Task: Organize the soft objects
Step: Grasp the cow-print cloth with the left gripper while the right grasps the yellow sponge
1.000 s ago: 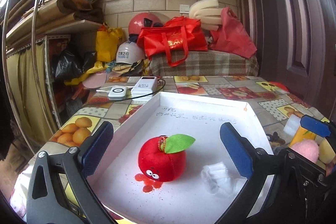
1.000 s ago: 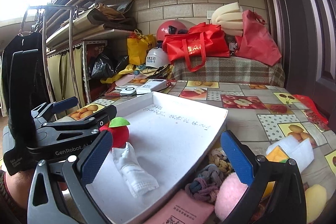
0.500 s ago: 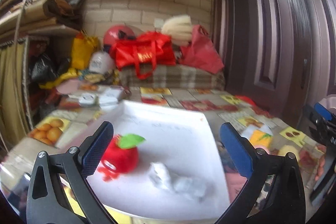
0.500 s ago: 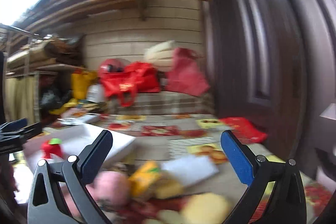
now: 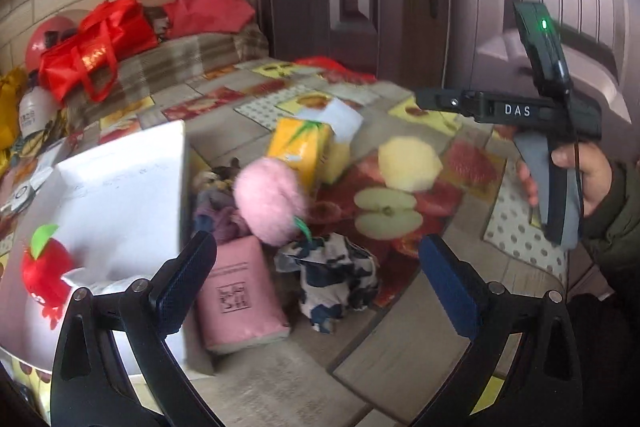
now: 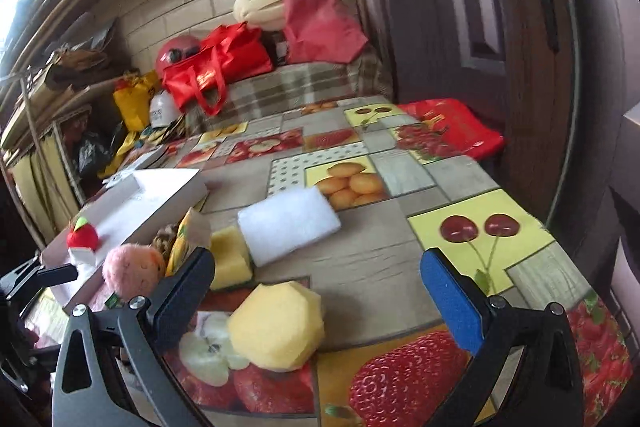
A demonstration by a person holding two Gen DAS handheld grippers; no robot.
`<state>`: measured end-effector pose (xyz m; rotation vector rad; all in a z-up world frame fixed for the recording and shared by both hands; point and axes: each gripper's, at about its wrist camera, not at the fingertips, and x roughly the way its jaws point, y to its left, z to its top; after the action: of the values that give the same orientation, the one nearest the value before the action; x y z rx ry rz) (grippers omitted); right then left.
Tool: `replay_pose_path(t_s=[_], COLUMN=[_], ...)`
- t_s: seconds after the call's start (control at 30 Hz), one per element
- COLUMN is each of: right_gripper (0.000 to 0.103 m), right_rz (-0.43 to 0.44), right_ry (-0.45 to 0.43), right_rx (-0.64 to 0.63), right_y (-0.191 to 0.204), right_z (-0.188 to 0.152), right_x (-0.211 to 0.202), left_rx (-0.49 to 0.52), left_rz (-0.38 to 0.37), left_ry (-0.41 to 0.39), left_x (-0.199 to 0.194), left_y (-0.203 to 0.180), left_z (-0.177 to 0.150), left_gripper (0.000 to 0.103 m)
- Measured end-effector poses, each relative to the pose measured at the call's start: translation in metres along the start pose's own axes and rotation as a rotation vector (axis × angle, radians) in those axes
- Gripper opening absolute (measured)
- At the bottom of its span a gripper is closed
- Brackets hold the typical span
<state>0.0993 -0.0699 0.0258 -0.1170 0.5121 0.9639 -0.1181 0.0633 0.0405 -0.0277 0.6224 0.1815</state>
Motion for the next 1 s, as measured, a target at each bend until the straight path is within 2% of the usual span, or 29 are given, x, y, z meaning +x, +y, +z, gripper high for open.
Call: replay_pose_path(t_s=[0.1, 0.3, 0.33, 0.37, 0.4, 0.47, 0.53, 0.57, 0.6, 0.8, 0.9, 1.0], right_gripper=[0.103, 0.102, 0.095, 0.076, 0.065, 0.062, 0.061, 0.061, 0.061, 0.061, 0.06, 0.06], right_rz=[0.003, 0.008, 0.007, 0.009, 0.016, 0.026, 0.038, 0.038, 0.036, 0.041, 0.041, 0.013], right_ry=[0.086, 0.314, 0.34, 0.357, 0.372, 0.372, 0.351, 0.342, 0.332, 0.294, 0.246, 0.171], right_rx=[-0.083, -0.184, -0.185, -0.181, -0.171, -0.152, -0.141, -0.137, -0.134, -0.113, -0.096, -0.072], right_y=[0.013, 0.031, 0.03, 0.029, 0.026, 0.022, 0.021, 0.021, 0.02, 0.017, 0.013, 0.01], right_z=[-0.002, -0.013, -0.014, -0.015, -0.015, -0.016, -0.014, -0.013, -0.013, -0.009, -0.005, -0.002], right_x=[0.015, 0.056, 0.06, 0.063, 0.065, 0.063, 0.058, 0.057, 0.055, 0.048, 0.041, 0.028], left_rx=[-0.006, 0.016, 0.031, 0.051, 0.065, 0.1, 0.126, 0.125, 0.12, 0.136, 0.146, 0.096], left_rz=[0.002, -0.03, -0.034, -0.035, -0.031, -0.023, -0.029, -0.056, -0.075, -0.081, -0.075, -0.063], left_ry=[0.061, 0.136, 0.152, 0.165, 0.17, 0.196, 0.252, 0.252, 0.25, 0.226, 0.156, 0.046], left_x=[0.012, 0.026, 0.03, 0.033, 0.035, 0.041, 0.053, 0.054, 0.054, 0.051, 0.038, 0.018], left_y=[-0.001, -0.006, -0.007, -0.011, -0.014, -0.022, -0.027, -0.027, -0.026, -0.03, -0.032, -0.02], left_z=[-0.001, -0.005, -0.005, -0.004, -0.004, -0.005, -0.007, -0.007, -0.007, -0.007, -0.005, -0.003], left_gripper=[0.098, 0.098, 0.098, 0.098, 0.096, 0.087, 0.062, 0.058, 0.046, 0.038, 0.038, 0.038])
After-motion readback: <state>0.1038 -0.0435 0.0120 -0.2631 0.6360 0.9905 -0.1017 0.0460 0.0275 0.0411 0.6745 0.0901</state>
